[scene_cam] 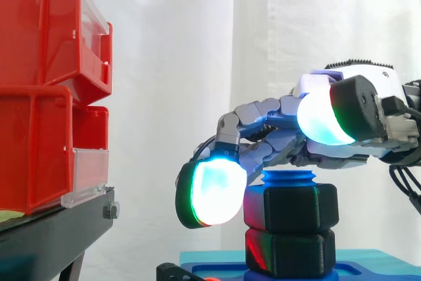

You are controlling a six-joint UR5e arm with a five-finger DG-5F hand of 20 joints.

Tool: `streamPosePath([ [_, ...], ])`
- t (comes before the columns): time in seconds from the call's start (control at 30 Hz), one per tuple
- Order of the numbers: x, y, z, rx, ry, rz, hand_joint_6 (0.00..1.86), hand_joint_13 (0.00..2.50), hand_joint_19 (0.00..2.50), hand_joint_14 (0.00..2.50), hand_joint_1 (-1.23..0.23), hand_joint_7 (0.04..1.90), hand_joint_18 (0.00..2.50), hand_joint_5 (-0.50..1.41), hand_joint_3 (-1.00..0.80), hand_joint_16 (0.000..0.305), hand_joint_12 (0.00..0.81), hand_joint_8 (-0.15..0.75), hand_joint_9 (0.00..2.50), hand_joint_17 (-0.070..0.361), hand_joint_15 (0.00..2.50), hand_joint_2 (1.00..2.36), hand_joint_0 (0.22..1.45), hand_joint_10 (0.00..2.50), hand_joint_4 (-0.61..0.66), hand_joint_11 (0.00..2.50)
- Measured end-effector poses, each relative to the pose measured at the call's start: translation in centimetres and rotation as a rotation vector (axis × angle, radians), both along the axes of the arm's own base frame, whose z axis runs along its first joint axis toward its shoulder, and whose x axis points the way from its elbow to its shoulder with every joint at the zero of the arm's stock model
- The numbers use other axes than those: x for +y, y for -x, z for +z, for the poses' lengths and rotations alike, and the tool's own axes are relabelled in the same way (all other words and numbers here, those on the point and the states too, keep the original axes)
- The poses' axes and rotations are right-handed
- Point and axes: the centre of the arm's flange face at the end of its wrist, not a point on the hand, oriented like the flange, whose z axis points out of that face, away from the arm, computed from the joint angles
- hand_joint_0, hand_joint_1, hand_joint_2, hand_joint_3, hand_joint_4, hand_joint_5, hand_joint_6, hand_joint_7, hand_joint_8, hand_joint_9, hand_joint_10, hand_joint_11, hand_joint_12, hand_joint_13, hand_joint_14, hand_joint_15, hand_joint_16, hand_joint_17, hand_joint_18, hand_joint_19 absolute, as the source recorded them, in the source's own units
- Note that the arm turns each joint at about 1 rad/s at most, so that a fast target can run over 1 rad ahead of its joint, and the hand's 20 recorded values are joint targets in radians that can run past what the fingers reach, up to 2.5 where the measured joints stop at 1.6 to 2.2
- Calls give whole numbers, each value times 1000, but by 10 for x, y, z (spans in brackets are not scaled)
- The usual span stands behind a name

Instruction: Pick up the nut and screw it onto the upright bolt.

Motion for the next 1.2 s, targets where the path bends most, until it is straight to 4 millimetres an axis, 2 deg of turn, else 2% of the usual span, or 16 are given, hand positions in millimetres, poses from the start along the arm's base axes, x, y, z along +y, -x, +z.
streamPosePath([
  [0.23, -1, 0, -1, -4, 1, -2, 503, 240, 0, 0, -158, 1226, 0, -99, -500, 42, 317, 258, 576, 95, 0, 1000, 495, 0, 213, 0],
  [0.8, -27, 4, 0, -8, 3, -14, 500, 359, 0, 0, -201, 1524, 53, -56, -500, 38, 301, 270, 688, 87, 0, 1000, 506, 0, 179, 0],
  [1.0, -41, 7, -1, -7, 12, -19, 506, 463, 0, 0, -249, 1517, 161, -7, -500, 36, 274, 274, 846, 82, 0, 1000, 519, 0, 166, 0],
  [1.2, -57, 12, -3, 6, 22, -29, 587, 652, 0, 0, -267, 1268, 399, 31, -500, 33, 237, 263, 1084, 75, 23, 1000, 507, 0, 114, 5],
])
